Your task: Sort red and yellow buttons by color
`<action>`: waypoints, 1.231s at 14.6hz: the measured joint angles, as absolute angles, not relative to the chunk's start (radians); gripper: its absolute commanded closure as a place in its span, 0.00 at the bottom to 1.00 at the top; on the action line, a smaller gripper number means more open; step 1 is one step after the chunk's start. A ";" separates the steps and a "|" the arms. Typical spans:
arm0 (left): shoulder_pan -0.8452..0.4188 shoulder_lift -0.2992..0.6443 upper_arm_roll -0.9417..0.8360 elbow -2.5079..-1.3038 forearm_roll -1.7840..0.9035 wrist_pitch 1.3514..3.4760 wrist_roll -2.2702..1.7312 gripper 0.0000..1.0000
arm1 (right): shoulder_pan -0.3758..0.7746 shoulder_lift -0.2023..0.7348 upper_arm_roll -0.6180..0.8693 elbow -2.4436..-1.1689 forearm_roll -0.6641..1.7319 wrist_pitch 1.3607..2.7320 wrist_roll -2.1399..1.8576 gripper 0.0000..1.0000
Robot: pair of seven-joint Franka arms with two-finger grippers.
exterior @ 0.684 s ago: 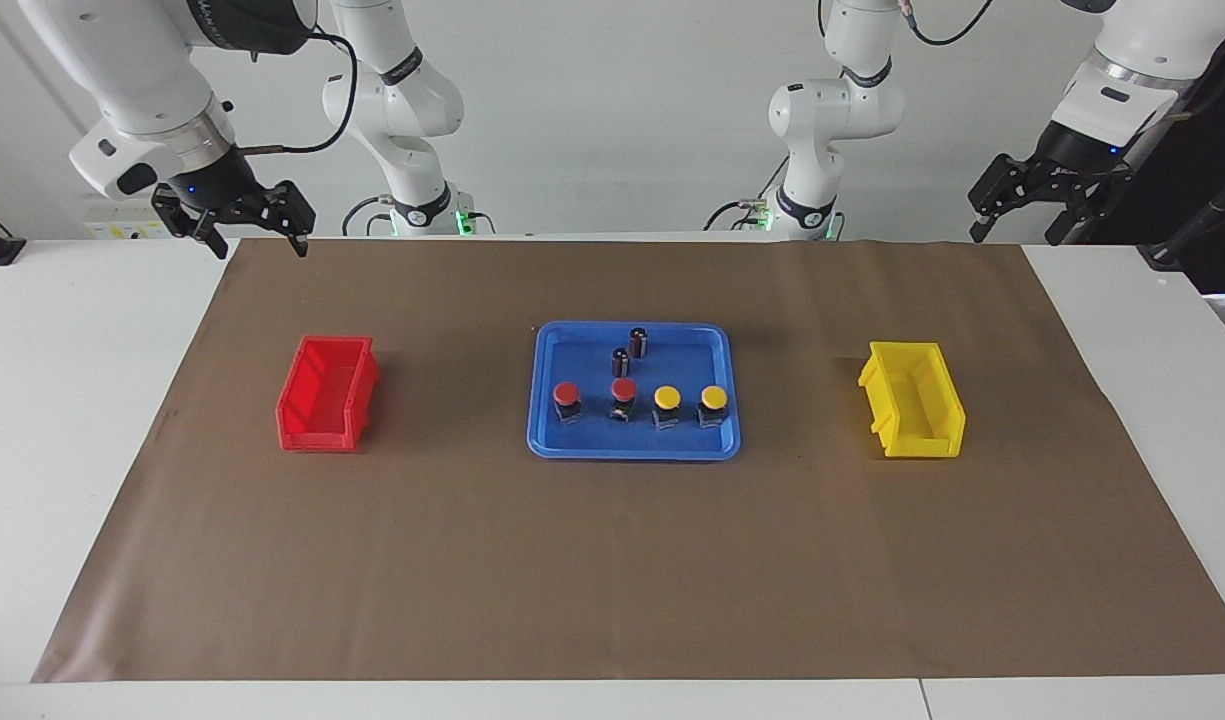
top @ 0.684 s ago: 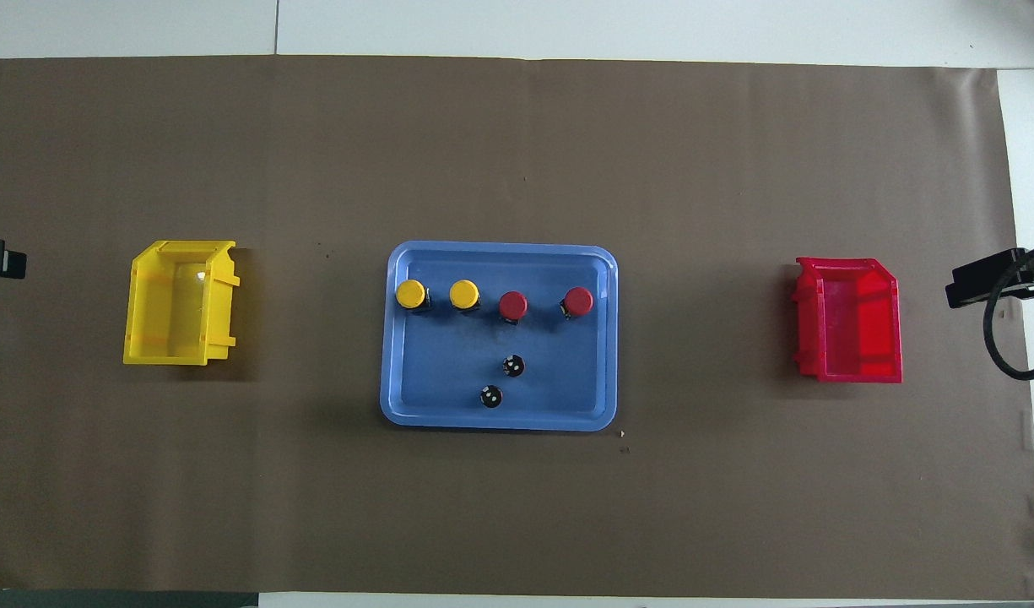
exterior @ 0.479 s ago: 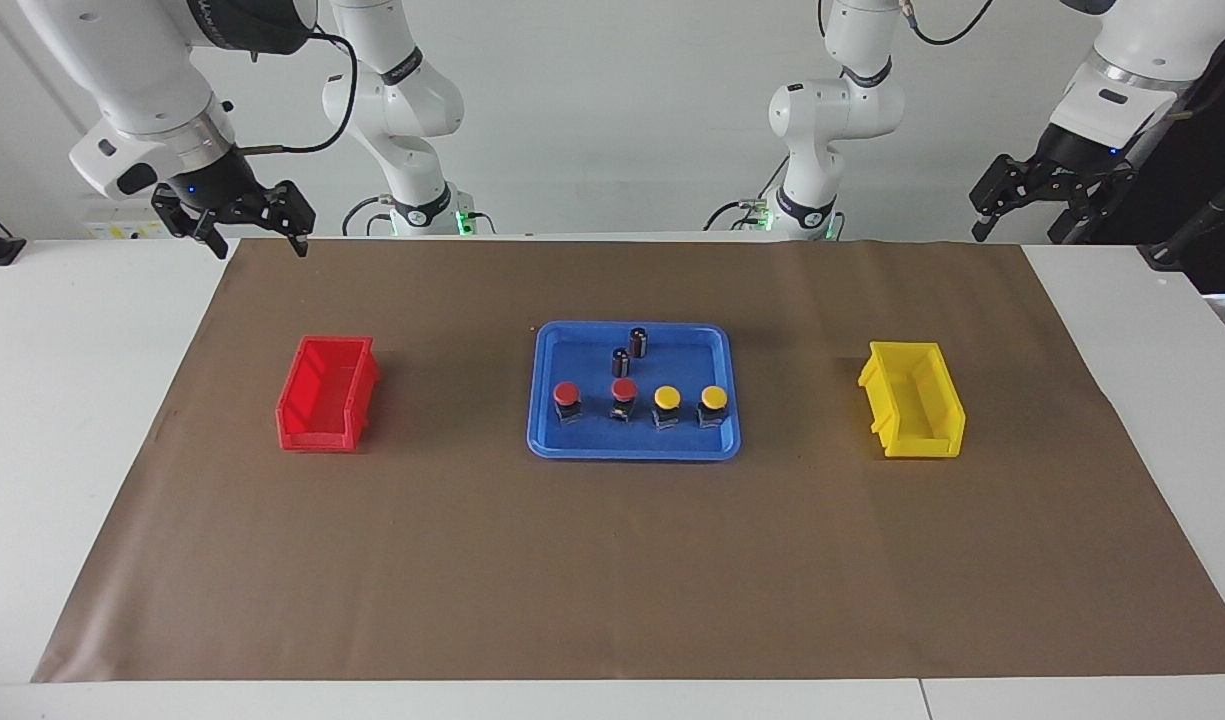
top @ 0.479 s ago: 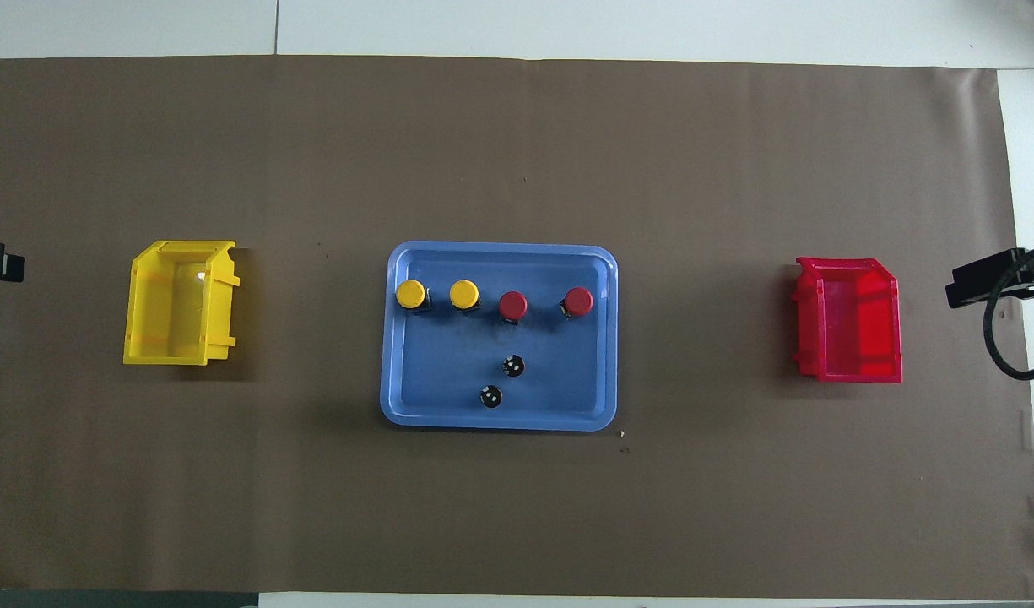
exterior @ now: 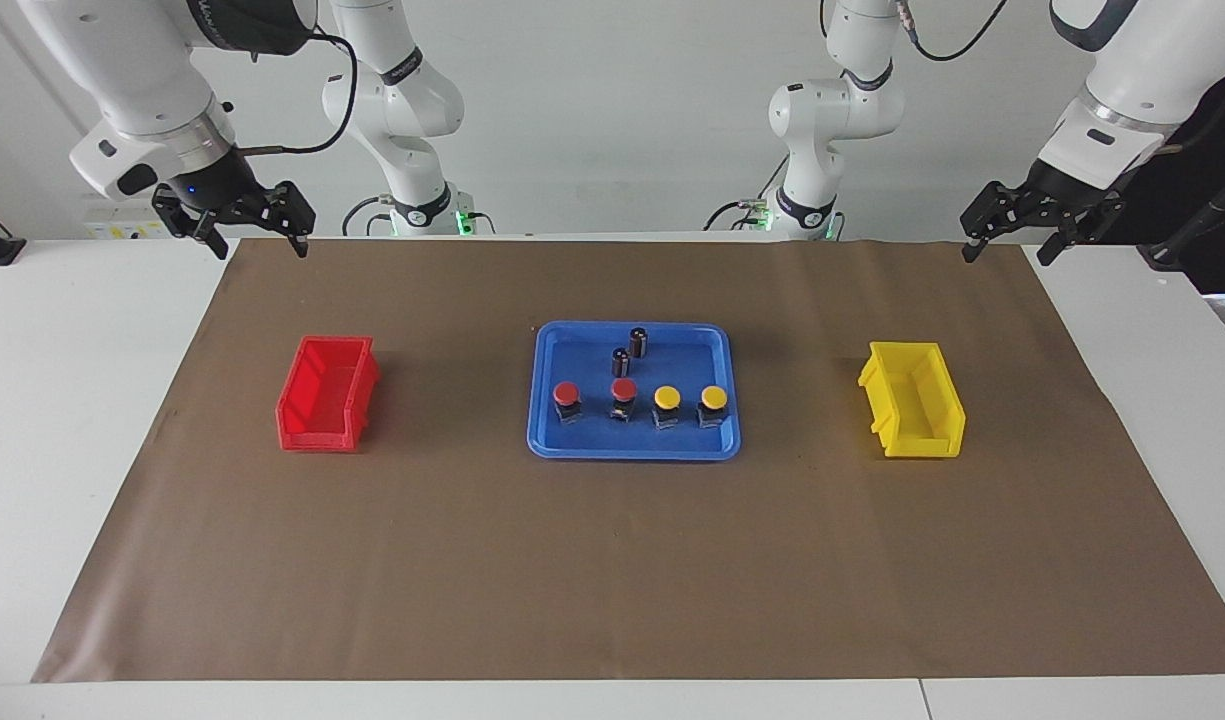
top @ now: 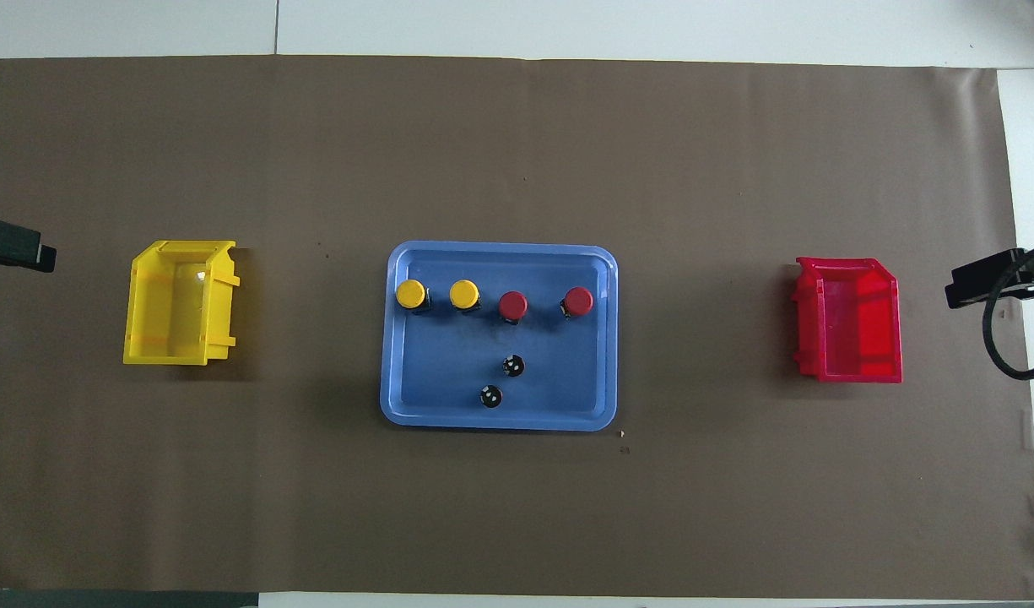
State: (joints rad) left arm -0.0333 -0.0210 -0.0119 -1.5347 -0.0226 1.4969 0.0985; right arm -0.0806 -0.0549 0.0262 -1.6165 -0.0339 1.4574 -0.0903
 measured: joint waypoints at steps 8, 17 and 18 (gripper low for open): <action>-0.034 -0.016 -0.014 -1.523 -0.023 1.490 0.099 0.00 | 0.212 0.097 0.068 -1.564 -0.026 1.655 0.226 0.00; -0.044 -0.020 -0.019 -1.537 -0.023 1.482 0.099 0.00 | 0.405 0.244 0.070 -1.786 -0.025 2.080 0.444 0.00; -0.044 -0.022 -0.019 -1.541 -0.023 1.482 0.099 0.00 | 0.416 0.245 0.070 -1.807 -0.025 2.099 0.444 0.02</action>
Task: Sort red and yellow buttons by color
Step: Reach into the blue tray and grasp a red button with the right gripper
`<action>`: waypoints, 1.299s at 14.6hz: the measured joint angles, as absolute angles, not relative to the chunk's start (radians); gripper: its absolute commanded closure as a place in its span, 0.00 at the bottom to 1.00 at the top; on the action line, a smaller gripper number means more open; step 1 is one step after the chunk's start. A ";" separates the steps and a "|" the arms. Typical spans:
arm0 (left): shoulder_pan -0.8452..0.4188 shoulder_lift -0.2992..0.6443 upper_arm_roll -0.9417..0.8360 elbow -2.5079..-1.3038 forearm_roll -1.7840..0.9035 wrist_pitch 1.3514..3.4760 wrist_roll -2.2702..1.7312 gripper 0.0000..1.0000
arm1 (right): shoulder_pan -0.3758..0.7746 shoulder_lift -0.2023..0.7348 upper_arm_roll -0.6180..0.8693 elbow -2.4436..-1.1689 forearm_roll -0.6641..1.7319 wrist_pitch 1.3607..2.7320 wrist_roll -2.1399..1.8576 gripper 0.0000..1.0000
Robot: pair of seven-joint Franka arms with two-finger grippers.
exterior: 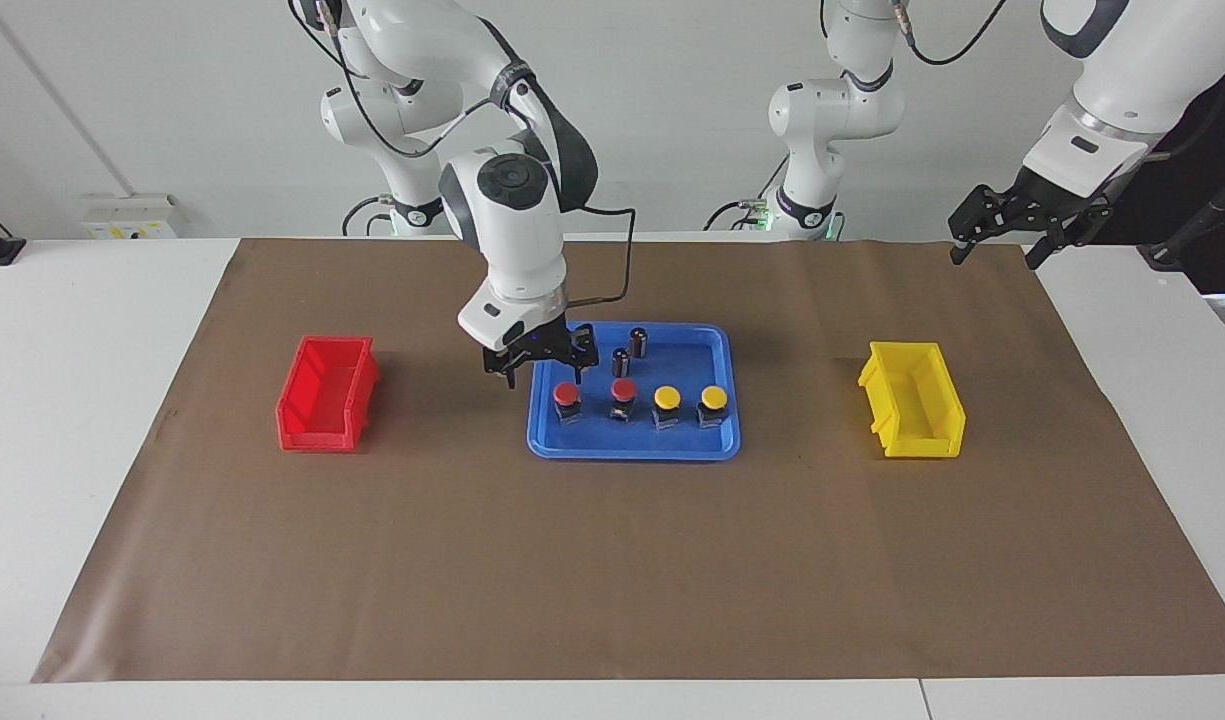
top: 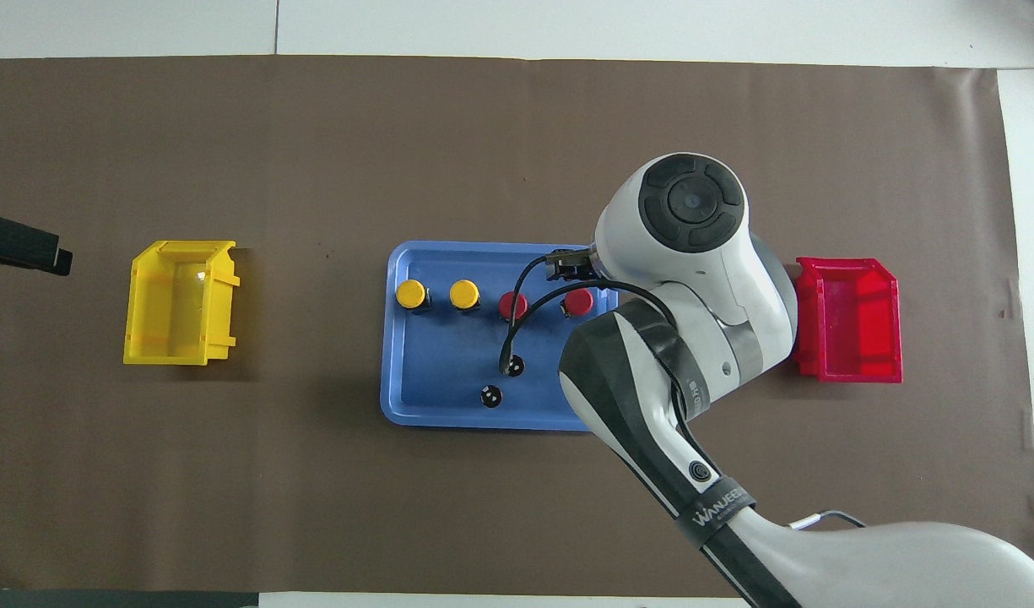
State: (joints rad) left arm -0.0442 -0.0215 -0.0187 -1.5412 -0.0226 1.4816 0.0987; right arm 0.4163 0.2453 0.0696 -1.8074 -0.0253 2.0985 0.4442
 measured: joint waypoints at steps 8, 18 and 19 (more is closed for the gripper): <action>-0.044 -0.026 -0.016 -1.548 -0.023 1.481 0.099 0.00 | 0.462 0.260 0.066 -1.900 -0.025 2.213 0.447 0.23; -0.044 -0.036 -0.007 -1.552 -0.023 1.457 0.099 0.00 | 0.464 0.260 0.067 -1.958 -0.025 2.272 0.447 0.66; -0.044 -0.038 -0.007 -1.554 -0.023 1.456 0.099 0.00 | 0.465 0.260 0.067 -1.959 -0.025 2.274 0.447 0.79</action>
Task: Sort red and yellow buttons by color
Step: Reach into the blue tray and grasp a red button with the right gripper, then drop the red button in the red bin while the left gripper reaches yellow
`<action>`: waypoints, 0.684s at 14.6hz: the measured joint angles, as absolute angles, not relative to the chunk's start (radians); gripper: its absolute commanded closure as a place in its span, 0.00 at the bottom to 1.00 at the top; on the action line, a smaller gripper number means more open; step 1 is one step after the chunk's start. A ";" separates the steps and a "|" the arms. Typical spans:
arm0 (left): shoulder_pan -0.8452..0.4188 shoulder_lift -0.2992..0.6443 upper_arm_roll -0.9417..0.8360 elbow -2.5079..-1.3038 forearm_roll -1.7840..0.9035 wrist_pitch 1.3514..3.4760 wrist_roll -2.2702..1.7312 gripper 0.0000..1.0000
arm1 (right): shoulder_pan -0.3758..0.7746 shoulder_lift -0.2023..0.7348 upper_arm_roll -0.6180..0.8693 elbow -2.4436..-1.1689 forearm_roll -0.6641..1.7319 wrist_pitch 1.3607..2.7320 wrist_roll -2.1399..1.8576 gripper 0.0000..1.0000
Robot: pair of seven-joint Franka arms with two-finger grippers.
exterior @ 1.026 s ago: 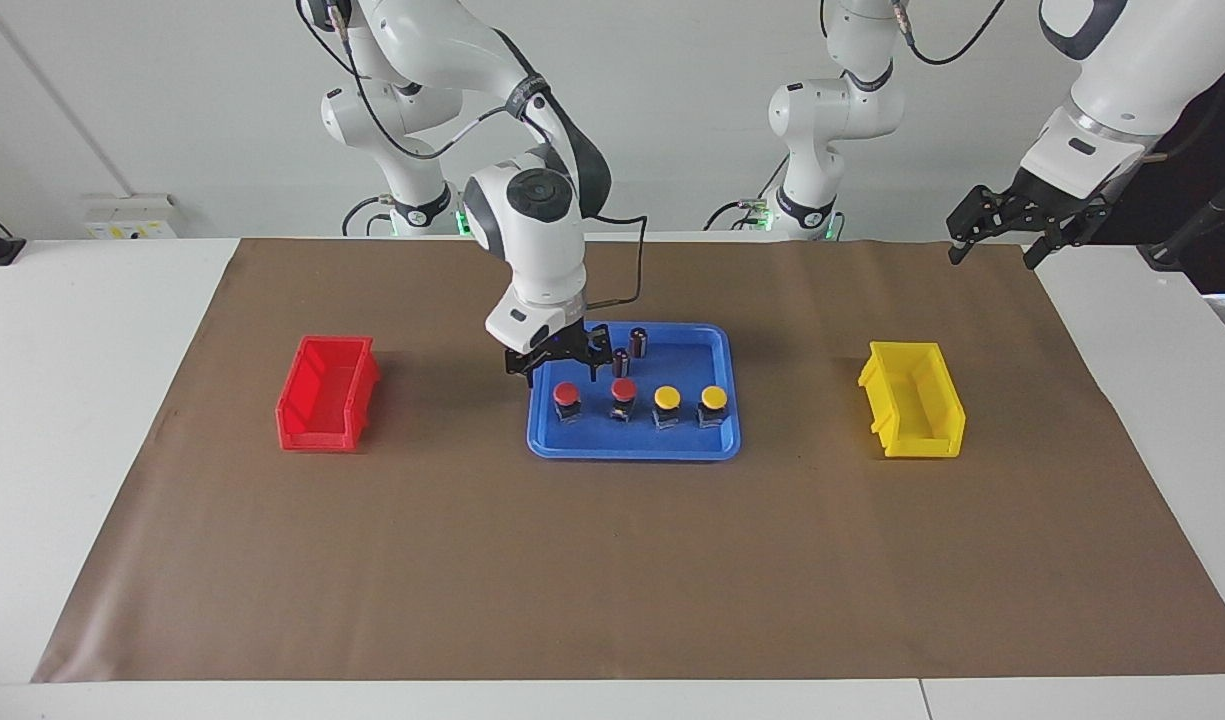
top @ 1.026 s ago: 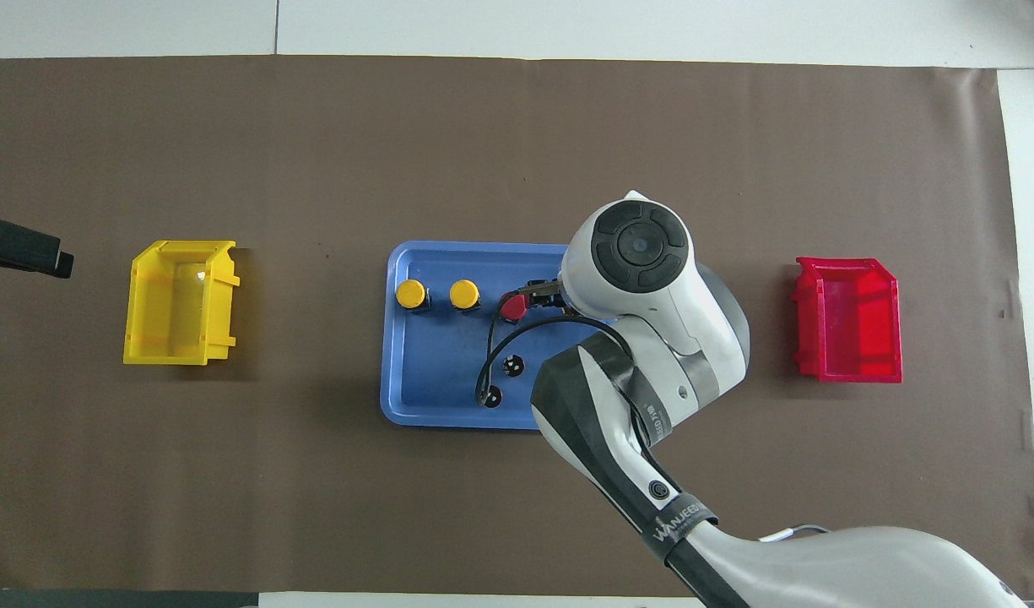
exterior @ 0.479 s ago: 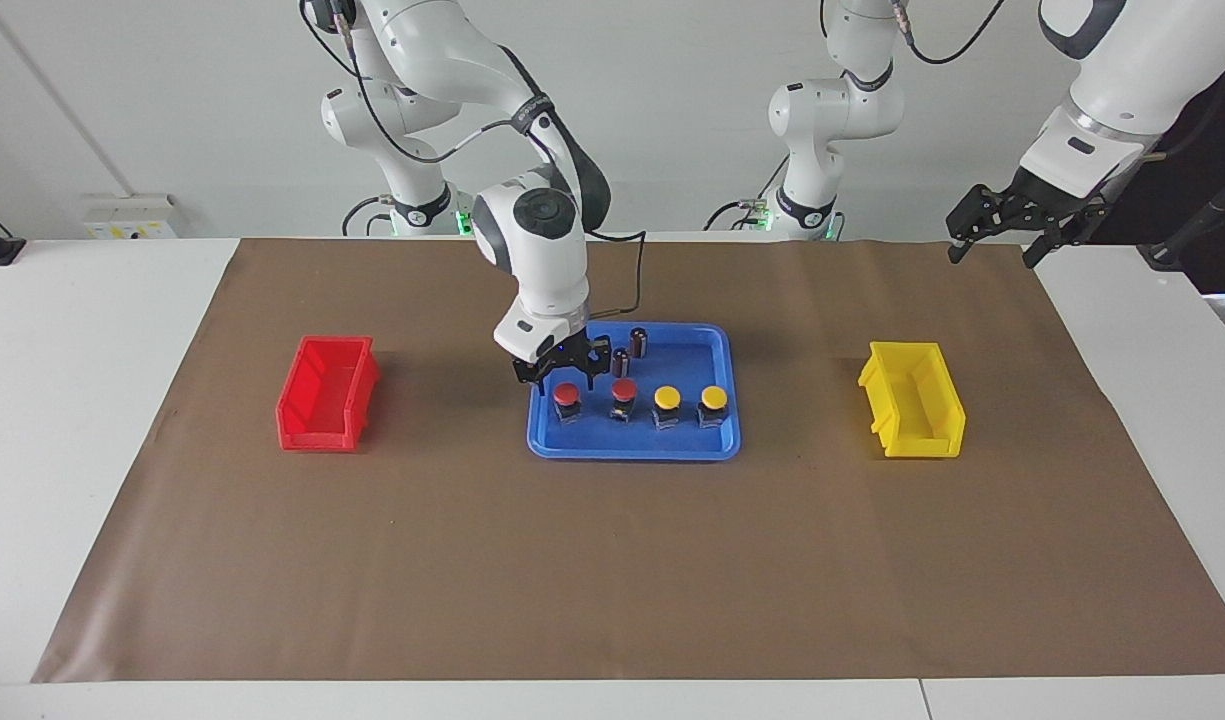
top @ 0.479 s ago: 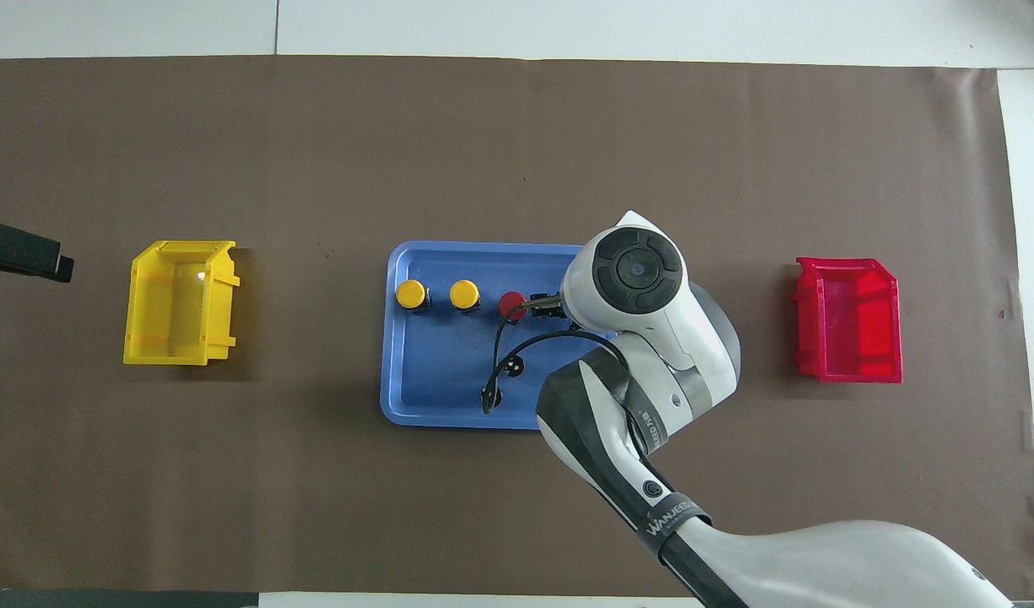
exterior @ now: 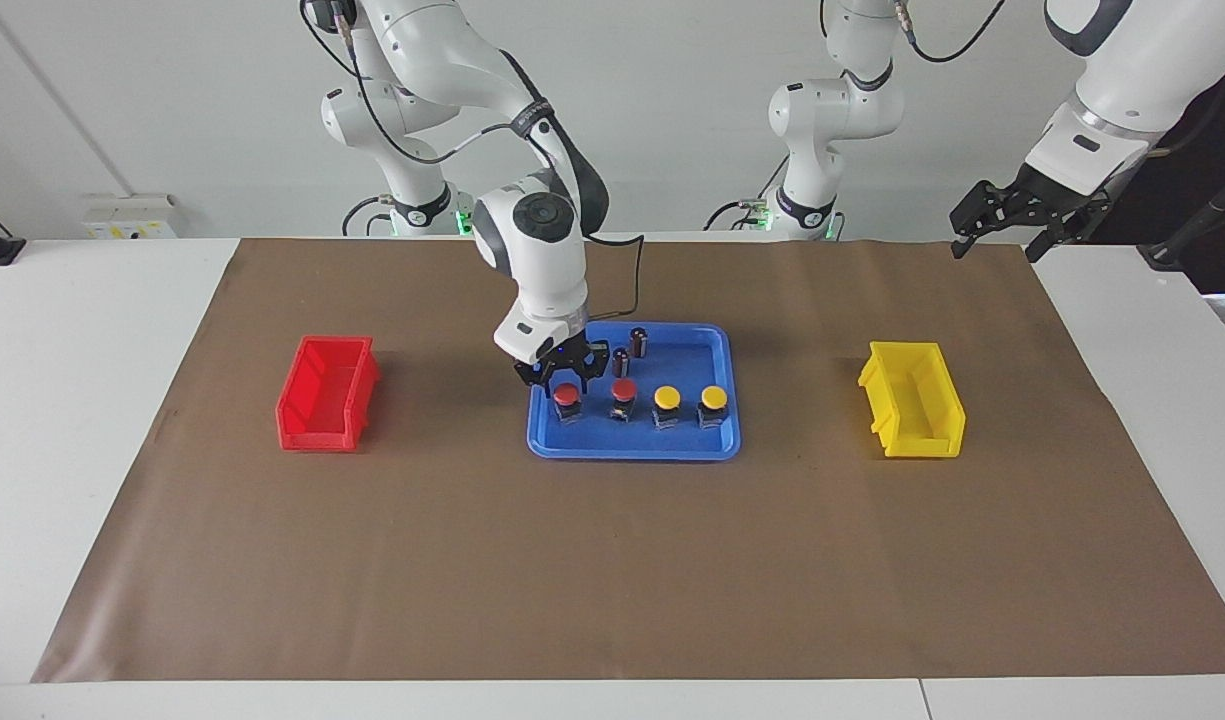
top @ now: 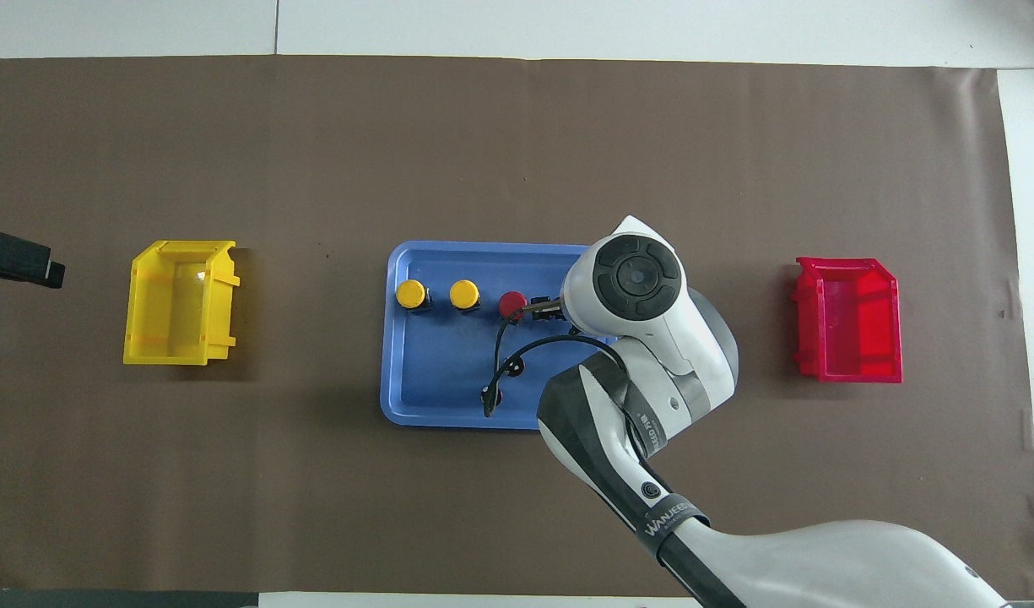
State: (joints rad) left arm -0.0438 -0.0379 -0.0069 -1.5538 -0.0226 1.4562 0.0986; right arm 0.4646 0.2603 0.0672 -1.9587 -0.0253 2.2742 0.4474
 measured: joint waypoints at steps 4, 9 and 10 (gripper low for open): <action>-0.045 -0.042 -0.008 -1.561 -0.023 1.456 0.098 0.00 | 0.465 0.260 0.067 -1.951 -0.026 2.271 0.447 0.84; -0.049 -0.061 -0.019 -1.613 -0.023 1.500 0.081 0.00 | 0.376 0.215 0.054 -1.741 -0.027 1.991 0.384 0.84; -0.066 -0.067 -0.031 -1.640 -0.023 1.545 0.032 0.00 | 0.329 0.175 0.053 -1.721 -0.026 1.926 0.335 0.84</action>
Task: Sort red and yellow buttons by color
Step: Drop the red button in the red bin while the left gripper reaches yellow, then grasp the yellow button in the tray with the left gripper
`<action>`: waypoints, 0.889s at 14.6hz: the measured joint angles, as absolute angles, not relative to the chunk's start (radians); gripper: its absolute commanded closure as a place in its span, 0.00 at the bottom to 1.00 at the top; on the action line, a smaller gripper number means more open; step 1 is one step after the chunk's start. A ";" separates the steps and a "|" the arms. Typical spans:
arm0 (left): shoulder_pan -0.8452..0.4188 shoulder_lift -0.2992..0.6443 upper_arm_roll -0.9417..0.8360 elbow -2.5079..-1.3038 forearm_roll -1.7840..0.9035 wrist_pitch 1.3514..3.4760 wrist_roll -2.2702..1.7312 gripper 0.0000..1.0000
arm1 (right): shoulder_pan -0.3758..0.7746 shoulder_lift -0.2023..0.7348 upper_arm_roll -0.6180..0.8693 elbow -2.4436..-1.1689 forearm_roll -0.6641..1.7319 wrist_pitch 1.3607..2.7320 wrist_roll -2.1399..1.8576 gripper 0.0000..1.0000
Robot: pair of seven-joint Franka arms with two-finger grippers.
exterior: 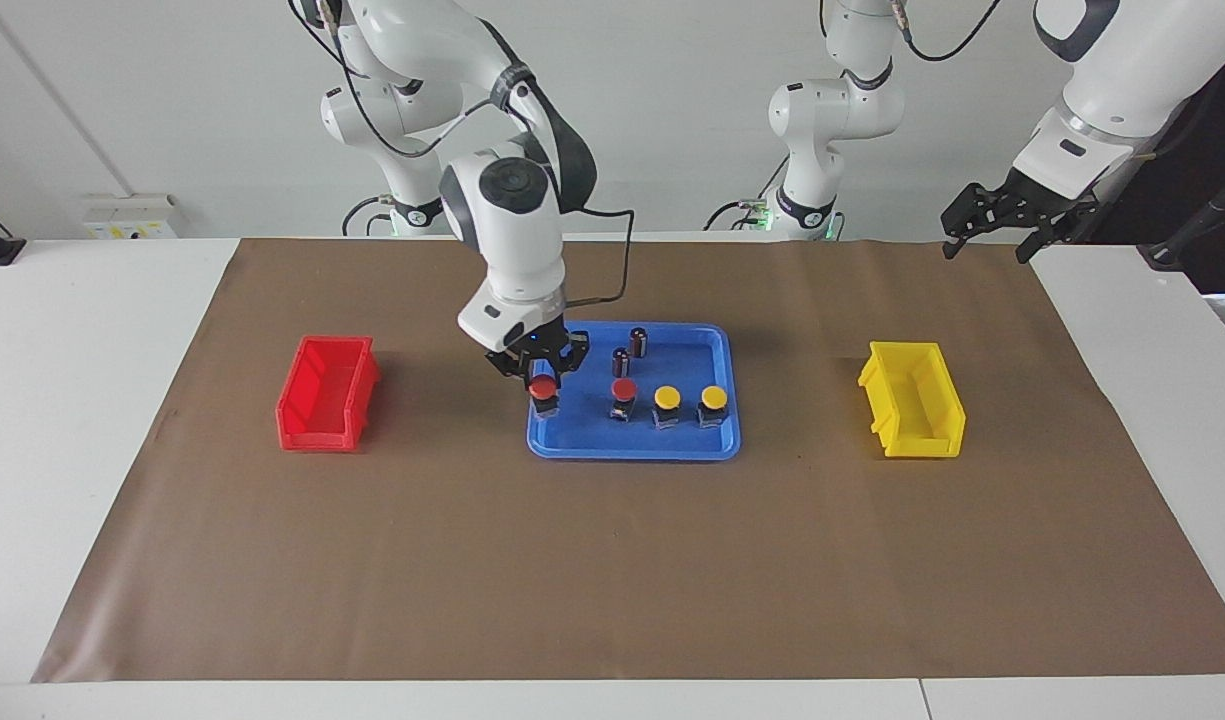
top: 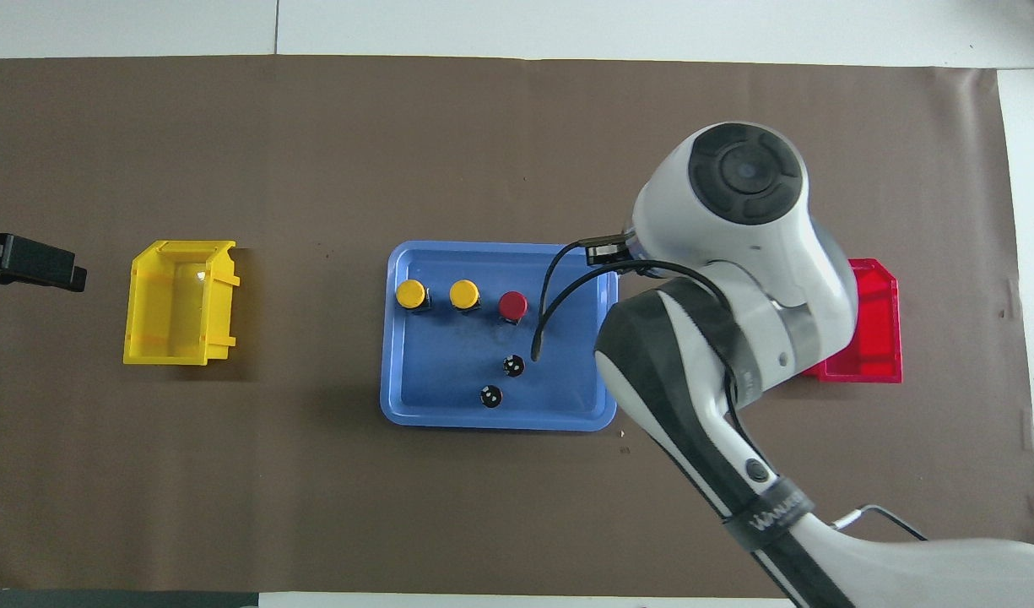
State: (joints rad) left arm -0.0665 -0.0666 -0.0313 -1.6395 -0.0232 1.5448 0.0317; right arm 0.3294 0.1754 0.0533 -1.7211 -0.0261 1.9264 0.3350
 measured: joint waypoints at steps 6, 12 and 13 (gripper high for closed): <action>-0.356 -0.027 -0.071 -1.877 -0.023 1.900 -0.349 0.00 | -0.103 -0.141 0.042 -1.983 0.059 1.793 -0.214 0.84; -0.443 0.175 -0.070 -1.911 -0.023 2.106 -0.442 0.00 | -0.155 -0.189 0.058 -2.197 0.069 1.991 -0.315 0.84; -0.444 0.195 -0.070 -1.915 -0.023 2.129 -0.447 0.00 | -0.154 -0.189 0.059 -2.214 0.069 2.014 -0.323 0.84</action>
